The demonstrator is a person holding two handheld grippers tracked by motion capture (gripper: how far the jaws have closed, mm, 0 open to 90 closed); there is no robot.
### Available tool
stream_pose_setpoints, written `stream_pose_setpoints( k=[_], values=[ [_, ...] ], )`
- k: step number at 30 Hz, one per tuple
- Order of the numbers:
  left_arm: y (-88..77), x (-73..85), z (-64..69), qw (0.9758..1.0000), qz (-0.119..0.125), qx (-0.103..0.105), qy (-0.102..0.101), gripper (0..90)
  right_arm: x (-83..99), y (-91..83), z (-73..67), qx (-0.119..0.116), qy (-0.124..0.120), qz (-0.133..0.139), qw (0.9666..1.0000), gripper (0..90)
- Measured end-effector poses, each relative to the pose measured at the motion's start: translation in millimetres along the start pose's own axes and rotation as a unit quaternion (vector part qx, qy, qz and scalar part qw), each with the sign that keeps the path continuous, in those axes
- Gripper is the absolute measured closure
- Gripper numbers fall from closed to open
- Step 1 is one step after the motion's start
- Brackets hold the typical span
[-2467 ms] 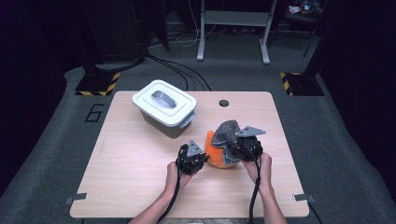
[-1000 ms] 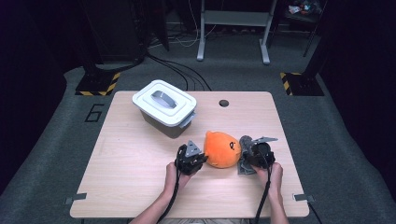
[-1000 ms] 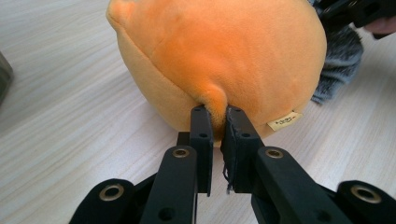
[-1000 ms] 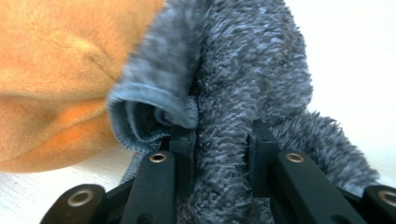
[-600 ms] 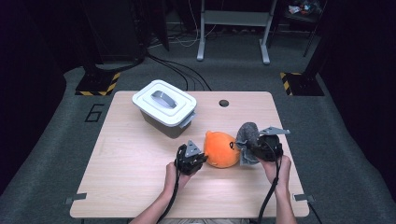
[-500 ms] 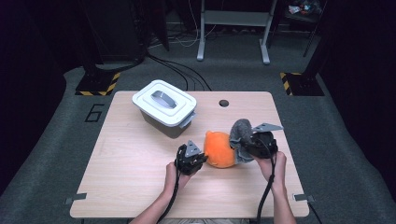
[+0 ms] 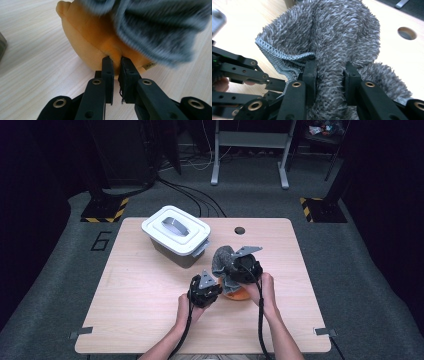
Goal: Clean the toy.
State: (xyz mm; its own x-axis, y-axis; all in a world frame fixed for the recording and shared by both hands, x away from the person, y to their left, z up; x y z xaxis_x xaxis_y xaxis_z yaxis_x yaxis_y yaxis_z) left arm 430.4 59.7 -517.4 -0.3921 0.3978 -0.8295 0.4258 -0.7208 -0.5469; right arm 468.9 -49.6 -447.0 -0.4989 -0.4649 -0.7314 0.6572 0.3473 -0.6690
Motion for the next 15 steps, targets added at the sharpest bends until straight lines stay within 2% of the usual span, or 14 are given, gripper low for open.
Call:
stream_pose_setpoints(
  k=[2, 5, 9, 15],
  values=[
    [0.2, -0.2, 0.1, 1.0, 0.0, 0.002, -0.001, 82.7, 3.4, 5.8, -1.2, 0.003, -0.004, -0.008, 1.0, 69.0],
    [0.6, 0.0, 0.2, 1.0, -0.001, 0.002, -0.003, 82.9, 6.5, 8.7, -1.0, 0.014, -0.007, -0.003, 0.9999, 69.3],
    [0.9, -0.6, 1.5, 1.0, -0.001, 0.0, -0.002, 83.1, 8.0, 5.7, 0.3, 0.025, -0.019, -0.005, 0.9995, 69.4],
    [1.0, 0.2, 1.3, 1.0, 0.001, 0.001, -0.007, 83.1, 12.6, -0.7, 7.1, 0.044, -0.014, -0.002, 0.9989, 69.4]
  ],
)
Point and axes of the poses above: each handheld gripper's, and its own axes: y roughly forward along the jaws, x roughly out of its underside, z roughly to its right, the point moved 6 cm from there along y, roughly forward along the jaws, and after that the axes turned 9 degrees about x, right-handed, at the moved point
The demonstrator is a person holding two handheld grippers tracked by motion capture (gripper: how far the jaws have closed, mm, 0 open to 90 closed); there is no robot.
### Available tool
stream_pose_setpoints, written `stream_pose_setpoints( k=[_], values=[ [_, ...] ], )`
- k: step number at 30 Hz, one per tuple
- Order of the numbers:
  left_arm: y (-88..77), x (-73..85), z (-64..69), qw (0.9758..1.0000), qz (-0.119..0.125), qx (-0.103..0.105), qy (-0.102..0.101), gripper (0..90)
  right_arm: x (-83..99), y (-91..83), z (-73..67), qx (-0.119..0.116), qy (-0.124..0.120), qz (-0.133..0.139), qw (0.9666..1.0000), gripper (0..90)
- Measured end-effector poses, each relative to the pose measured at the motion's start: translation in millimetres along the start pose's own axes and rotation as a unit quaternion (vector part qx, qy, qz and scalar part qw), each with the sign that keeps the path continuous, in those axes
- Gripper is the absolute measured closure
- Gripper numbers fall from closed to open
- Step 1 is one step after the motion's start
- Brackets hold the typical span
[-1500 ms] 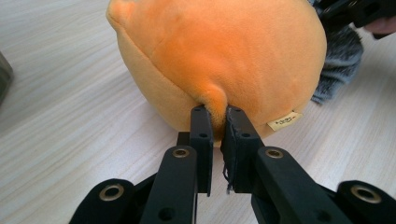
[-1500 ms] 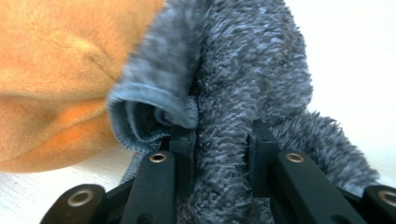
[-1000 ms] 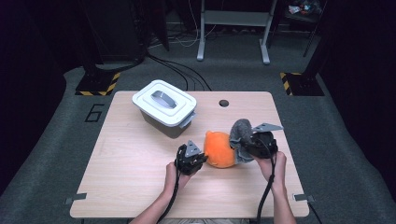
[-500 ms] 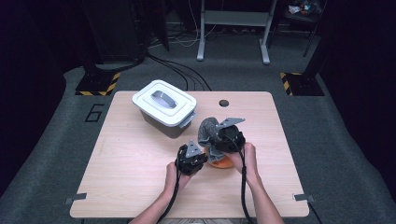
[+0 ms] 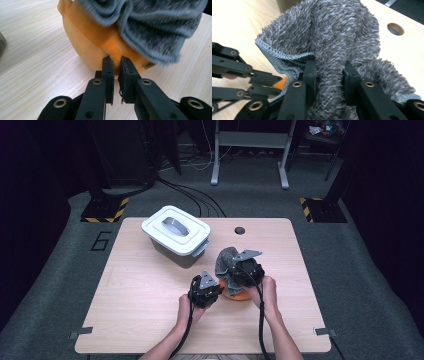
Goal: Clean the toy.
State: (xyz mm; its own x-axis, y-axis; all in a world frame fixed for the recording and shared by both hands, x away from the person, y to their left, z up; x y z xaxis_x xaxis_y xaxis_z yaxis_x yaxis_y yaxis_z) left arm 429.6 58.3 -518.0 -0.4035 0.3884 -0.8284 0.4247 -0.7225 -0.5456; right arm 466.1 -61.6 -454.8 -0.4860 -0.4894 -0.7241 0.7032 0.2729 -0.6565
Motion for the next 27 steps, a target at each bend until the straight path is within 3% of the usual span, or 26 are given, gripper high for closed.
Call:
stream_pose_setpoints(
  k=[14, 27],
  values=[
    [0.7, 0.5, 0.1, 1.0, -0.002, 0.003, 0.002, 83.0, 26.6, -13.5, 29.8, 0.021, 0.051, -0.003, 0.9985, 69.2],
    [1.4, 1.5, -0.2, 1.0, 0.0, 0.005, -0.002, 83.0, 67.9, -13.5, 59.4, 0.028, 0.12, -0.013, 0.9923, 69.2]
  ],
)
Point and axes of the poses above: each handheld gripper's, and its own axes: y roughly forward along the jaws, x roughly out of its underside, z roughly to its right, the point moved 6 cm from there along y, roughly forward along the jaws, and after that the axes turned 9 degrees about x, right-handed, at the moved point
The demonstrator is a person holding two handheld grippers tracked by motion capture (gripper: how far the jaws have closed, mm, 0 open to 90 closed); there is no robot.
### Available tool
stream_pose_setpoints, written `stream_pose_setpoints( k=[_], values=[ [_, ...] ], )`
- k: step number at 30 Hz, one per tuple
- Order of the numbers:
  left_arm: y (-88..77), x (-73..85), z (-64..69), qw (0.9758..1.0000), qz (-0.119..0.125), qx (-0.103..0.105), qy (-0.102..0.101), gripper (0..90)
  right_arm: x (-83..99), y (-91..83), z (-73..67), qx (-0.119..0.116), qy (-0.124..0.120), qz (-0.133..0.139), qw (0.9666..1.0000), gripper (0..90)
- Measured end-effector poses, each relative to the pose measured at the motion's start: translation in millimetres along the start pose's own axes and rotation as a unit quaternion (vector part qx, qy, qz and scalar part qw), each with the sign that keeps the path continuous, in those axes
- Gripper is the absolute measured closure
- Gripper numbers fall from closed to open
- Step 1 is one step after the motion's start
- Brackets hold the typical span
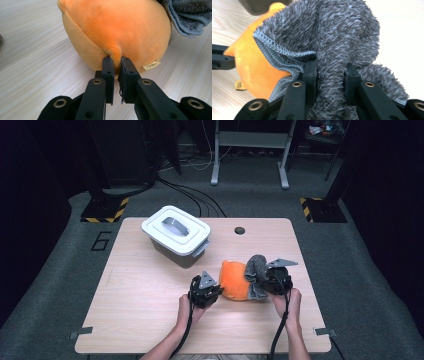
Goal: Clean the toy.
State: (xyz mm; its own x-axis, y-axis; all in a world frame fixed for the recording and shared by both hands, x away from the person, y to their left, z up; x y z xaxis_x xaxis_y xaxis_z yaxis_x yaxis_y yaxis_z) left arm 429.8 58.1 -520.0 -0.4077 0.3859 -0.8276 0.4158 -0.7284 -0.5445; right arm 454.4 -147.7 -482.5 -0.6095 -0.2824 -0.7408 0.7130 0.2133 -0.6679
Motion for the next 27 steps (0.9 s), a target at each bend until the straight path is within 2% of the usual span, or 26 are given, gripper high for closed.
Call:
stream_pose_setpoints(
  k=[6, 9, 15, 17, 21, 22, 23, 27],
  values=[
    [0.1, 0.0, -0.2, 1.0, -0.001, 0.001, 0.0, 83.0, 17.4, 8.1, 12.7, -0.008, 0.038, -0.01, 0.9992, 69.2],
    [0.4, -0.2, 0.1, 1.0, -0.001, 0.001, 0.0, 83.0, 24.2, 12.4, 16.7, -0.004, 0.049, -0.016, 0.9987, 69.2],
    [0.4, 0.4, -0.6, 1.0, -0.002, 0.001, -0.003, 83.0, 34.8, 23.9, 19.9, 0.005, 0.054, -0.038, 0.9978, 69.3],
    [0.8, 0.3, -0.4, 1.0, -0.001, -0.001, -0.002, 83.0, 38.0, 28.7, 18.8, 0.007, 0.062, -0.049, 0.9968, 69.3],
    [0.6, 0.4, -0.7, 1.0, -0.001, -0.001, -0.002, 83.0, 44.2, 38.8, 19.3, 0.012, 0.056, -0.061, 0.9965, 69.4],
    [0.6, 0.4, -0.7, 1.0, -0.001, -0.001, -0.002, 83.0, 45.9, 40.7, 17.4, 0.015, 0.061, -0.067, 0.9958, 69.5],
    [0.6, 0.3, -0.6, 1.0, -0.001, -0.001, -0.002, 83.0, 46.5, 42.7, 18.1, 0.017, 0.051, -0.064, 0.9965, 69.5],
    [0.5, 0.5, -0.6, 1.0, 0.0, -0.001, -0.003, 83.0, 49.4, 46.8, 16.2, 0.022, 0.046, -0.068, 0.9964, 69.5]
  ],
)
Point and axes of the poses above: each handheld gripper's, and its own axes: y roughly forward along the jaws, x roughly out of its underside, z roughly to its right, the point moved 6 cm from there along y, roughly forward along the jaws, and after that the axes turned 9 degrees about x, right-handed, at the moved point
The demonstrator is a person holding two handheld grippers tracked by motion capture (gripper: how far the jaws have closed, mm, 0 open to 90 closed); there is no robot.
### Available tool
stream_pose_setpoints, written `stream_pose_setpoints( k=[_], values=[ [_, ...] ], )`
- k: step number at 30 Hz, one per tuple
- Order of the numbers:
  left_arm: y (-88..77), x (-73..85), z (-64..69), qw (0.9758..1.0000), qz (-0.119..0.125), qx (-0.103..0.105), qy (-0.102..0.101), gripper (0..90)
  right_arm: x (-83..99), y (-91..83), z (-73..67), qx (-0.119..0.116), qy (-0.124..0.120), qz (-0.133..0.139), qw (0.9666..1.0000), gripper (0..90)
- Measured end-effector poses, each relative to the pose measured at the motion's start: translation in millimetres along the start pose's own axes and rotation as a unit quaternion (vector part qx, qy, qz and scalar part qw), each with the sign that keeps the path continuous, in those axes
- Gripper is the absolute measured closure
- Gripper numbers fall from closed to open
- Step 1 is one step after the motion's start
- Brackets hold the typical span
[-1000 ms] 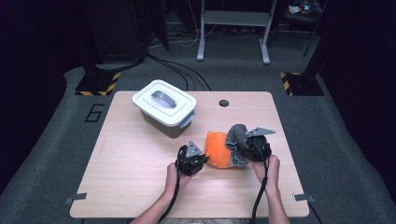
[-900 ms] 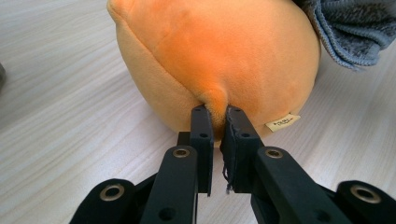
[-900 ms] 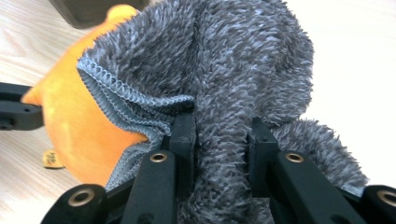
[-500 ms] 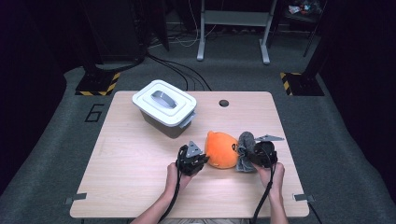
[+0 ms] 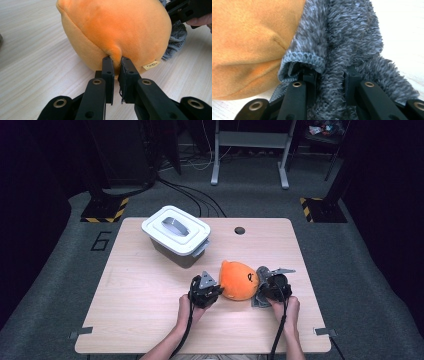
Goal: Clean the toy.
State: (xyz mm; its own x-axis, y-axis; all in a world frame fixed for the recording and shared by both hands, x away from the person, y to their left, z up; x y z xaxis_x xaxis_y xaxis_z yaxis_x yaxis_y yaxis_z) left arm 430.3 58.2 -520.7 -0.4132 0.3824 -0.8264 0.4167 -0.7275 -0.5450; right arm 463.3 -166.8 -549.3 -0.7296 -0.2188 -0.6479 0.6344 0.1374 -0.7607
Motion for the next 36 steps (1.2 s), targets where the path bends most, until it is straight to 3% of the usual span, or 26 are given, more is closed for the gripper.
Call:
stream_pose_setpoints(
  k=[7, 12, 16, 19, 20, 23, 25, 28, 30, 33, 34, 36],
  values=[
    [-1.3, 0.9, -1.4, 1.0, -0.002, -0.001, 0.0, 82.9, -1.2, -7.0, 5.0, 0.002, 0.002, 0.004, 1.0, 69.7],
    [-2.0, 3.4, -3.1, 1.0, 0.0, -0.002, -0.002, 82.9, -13.0, -39.8, 8.5, 0.016, -0.002, 0.045, 0.9989, 69.8],
    [-1.9, 2.7, -3.2, 1.0, -0.001, -0.002, 0.002, 82.8, -28.6, -69.3, -4.4, 0.014, -0.02, 0.09, 0.9957, 69.8],
    [-1.7, 2.7, -3.4, 1.0, 0.0, -0.002, 0.0, 82.7, -38.4, -82.5, -23.1, -0.007, -0.042, 0.106, 0.9935, 69.8],
    [-1.6, 2.6, -3.5, 1.0, 0.0, -0.002, 0.0, 82.7, -40.5, -83.2, -30.8, -0.018, -0.052, 0.105, 0.993, 69.8],
    [-1.4, 2.3, -3.9, 1.0, 0.0, -0.001, 0.002, 82.2, -44.0, -73.8, -49.2, -0.022, -0.083, 0.086, 0.9926, 69.9],
    [-1.6, 2.4, -4.8, 1.0, 0.001, 0.003, 0.004, 81.0, -45.7, -65.8, -53.4, -0.013, -0.084, 0.078, 0.9934, 70.0],
    [-2.9, 2.7, -6.0, 0.9998, -0.005, 0.008, 0.016, 71.9, -49.9, -60.3, -50.0, -0.017, -0.072, 0.078, 0.9942, 70.1],
    [-2.5, 3.4, -7.0, 0.9999, -0.004, 0.006, 0.014, 64.6, -52.0, -58.0, -46.8, -0.017, -0.07, 0.077, 0.9945, 70.1],
    [-0.3, 4.2, -9.5, 0.9998, -0.002, -0.003, 0.021, 51.5, -54.4, -55.1, -44.2, -0.016, -0.069, 0.074, 0.9947, 70.1],
    [0.9, 4.5, -9.6, 0.9995, -0.007, 0.006, 0.029, 48.7, -54.3, -54.2, -42.8, -0.019, -0.077, 0.073, 0.9942, 70.1],
    [4.6, 4.0, -9.5, 0.9992, -0.006, -0.008, 0.039, 45.1, -55.3, -53.0, -42.7, -0.019, -0.07, 0.071, 0.9949, 70.1]
  ],
)
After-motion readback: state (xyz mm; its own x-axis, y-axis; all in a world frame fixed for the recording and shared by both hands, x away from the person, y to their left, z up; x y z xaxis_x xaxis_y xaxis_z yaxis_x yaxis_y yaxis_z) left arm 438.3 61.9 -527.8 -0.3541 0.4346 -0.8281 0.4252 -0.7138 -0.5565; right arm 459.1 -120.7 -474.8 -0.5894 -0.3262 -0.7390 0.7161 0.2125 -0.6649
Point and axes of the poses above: each handheld gripper's, and its own axes: y roughly forward along the jaws, x roughly out of its underside, z roughly to its right, the point moved 6 cm from there along y, roughly forward along the jaws, and after that the axes turned 9 degrees about x, right-handed, at the moved point
